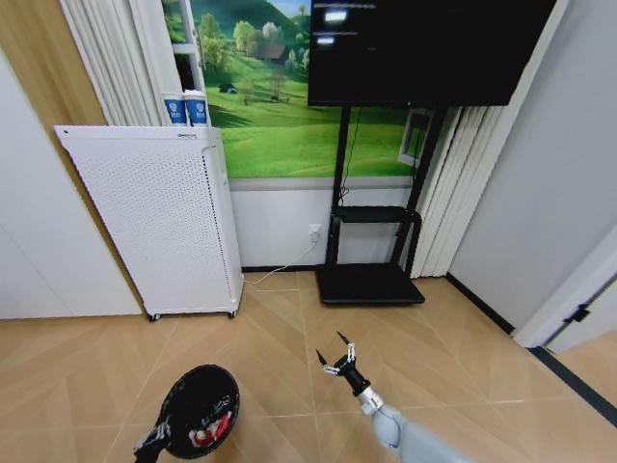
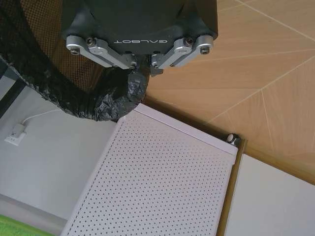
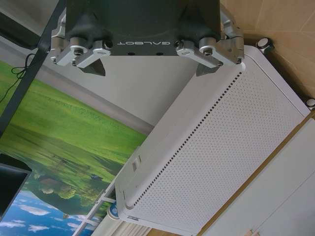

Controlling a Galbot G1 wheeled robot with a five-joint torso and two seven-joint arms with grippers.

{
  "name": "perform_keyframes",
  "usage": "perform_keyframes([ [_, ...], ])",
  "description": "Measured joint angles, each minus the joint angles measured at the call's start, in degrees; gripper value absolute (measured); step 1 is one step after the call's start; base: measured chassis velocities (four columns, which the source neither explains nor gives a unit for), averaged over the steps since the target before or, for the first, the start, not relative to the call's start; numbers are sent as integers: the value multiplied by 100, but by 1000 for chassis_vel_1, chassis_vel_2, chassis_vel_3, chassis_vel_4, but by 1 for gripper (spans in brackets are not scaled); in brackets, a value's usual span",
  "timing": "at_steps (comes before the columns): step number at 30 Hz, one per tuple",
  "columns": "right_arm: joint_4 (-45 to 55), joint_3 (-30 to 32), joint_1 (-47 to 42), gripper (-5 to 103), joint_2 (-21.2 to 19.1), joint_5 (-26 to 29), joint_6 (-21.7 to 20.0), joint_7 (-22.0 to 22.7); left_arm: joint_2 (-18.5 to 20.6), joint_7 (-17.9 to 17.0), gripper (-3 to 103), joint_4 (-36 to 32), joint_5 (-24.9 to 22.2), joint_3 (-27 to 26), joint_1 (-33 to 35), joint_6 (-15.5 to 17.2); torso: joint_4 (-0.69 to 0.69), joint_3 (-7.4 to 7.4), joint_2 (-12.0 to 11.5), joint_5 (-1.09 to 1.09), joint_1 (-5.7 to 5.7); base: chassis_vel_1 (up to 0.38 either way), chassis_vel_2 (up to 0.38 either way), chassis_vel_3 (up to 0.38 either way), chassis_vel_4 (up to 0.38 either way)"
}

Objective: Pick up the trash bin and place the garbage on the floor into it.

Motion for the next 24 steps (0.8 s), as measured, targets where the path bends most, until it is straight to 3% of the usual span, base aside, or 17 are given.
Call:
perform_keyframes([
  [10, -178, -29, 65, 100, 140, 101, 0, -79, -35, 149, 6, 288, -50, 58, -70, -29, 2, 0, 0, 0, 0, 0, 0, 0, 0],
  [11, -194, -23, 42, 100, 141, 101, 0, -82, -35, 157, 11, 323, -64, 57, -95, -40, 0, 0, 0, 2, 0, 0, 0, 0, 0],
  [12, -291, 0, -18, 100, 156, 106, 0, -91, -58, 168, 27, 452, -46, 93, -213, -73, 0, 0, 0, 0, 0, 0, 0, 0, 0],
  [16, -319, 15, -22, 100, 174, 157, 0, -94, -83, 167, 38, 492, -3, 116, -277, -80, 0, 0, 0, 0, 0, 0, 0, 0, 0],
  [19, -309, 18, -11, 100, 150, 244, 0, -103, -89, 160, 54, 505, 87, 43, -258, -119, -1, 0, 0, 0, 0, 0, 0, 0, 0],
  [20, -309, 18, -11, 100, 150, 244, 0, -103, -89, 160, 54, 505, 87, 43, -258, -119, -1, 0, 0, 0, 0, 0, 0, 0, 0],
  [24, -268, 51, -3, 100, 87, 352, 0, -110, -22, -14, 71, 325, 281, -183, 22, -29, 2, 0, 0, 1, 0, 0, 0, 0, 0],
])
